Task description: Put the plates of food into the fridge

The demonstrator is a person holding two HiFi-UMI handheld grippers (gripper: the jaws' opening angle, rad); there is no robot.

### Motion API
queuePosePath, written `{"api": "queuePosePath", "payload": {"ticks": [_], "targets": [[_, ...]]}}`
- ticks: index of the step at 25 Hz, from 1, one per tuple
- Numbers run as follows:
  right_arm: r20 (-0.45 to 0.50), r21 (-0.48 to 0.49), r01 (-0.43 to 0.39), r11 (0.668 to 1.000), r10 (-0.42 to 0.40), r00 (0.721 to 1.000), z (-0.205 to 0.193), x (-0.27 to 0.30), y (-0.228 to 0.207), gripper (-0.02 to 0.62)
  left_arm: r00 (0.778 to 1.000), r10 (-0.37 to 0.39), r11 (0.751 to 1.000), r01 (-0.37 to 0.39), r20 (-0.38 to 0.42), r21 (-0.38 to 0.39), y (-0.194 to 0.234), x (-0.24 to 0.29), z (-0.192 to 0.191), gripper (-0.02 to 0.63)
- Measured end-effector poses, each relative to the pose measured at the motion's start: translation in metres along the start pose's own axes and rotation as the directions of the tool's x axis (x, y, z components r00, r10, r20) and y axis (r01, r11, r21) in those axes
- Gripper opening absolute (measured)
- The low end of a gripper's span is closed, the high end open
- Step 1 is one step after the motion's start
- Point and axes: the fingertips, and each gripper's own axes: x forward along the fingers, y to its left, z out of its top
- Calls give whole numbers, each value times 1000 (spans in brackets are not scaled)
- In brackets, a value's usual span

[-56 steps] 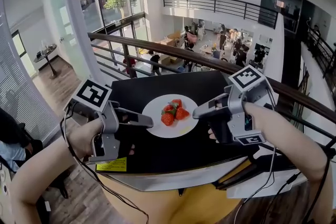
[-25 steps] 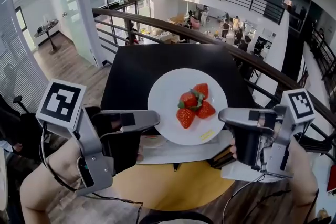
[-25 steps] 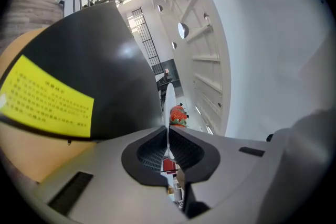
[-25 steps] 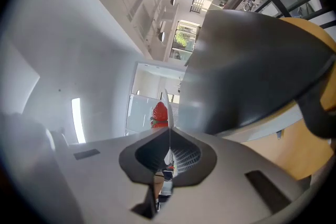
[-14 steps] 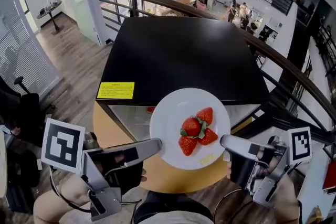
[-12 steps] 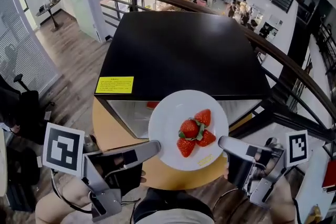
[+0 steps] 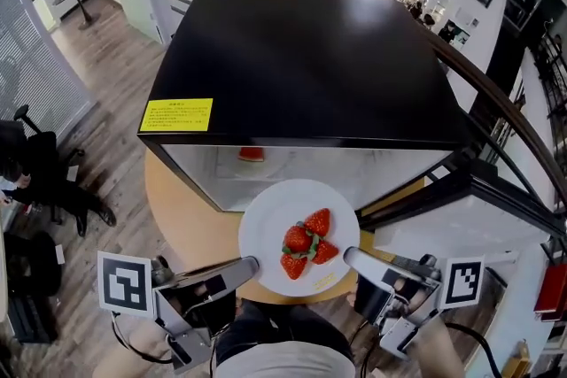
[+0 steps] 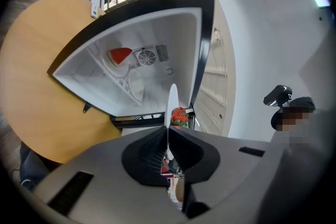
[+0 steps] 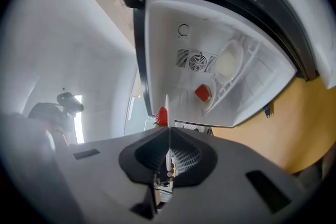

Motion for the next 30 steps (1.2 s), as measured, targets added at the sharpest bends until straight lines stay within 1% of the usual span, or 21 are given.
{"api": "queuePosePath", "payload": {"ticks": [4,7,11,13,15,17,19,21,24,27,30], "targets": [[19,58,20,998,-21,1000,-14,1,-45,18,999,39,999,-39,25,-21,41,0,-8,15],[49,115,20,993,-26,998,-25,-1,-77,18,997,62,998,-61,42,-24,68,3,-13,15],[87,182,22,983,-38,995,-38,-4,-110,18,994,69,996,-65,82,-53,92,5,-17,15],[101,188,26,982,-46,994,-44,-2,-131,18,992,71,995,-63,105,-78,114,6,-19,15],[116,181,34,983,-55,992,-49,0,-153,18,988,90,991,-76,123,-108,141,7,-21,15],[127,165,46,985,-68,990,-49,1,-170,18,985,112,986,-93,133,-139,165,10,-21,15],[135,155,60,986,-82,988,-49,1,-184,18,983,116,980,-91,143,-175,182,14,-21,15],[146,156,69,985,-92,985,-49,1,-196,18,982,106,977,-74,155,-198,193,19,-20,15],[174,164,74,984,-102,979,-49,1,-214,18,981,102,975,-66,167,-210,209,25,-18,15],[212,182,62,981,-101,972,-47,0,-230,18,980,106,974,-69,168,-215,222,32,-14,15],[251,213,43,976,-98,963,-47,-1,-241,18,980,88,971,-45,180,-233,228,38,-8,17]]}}
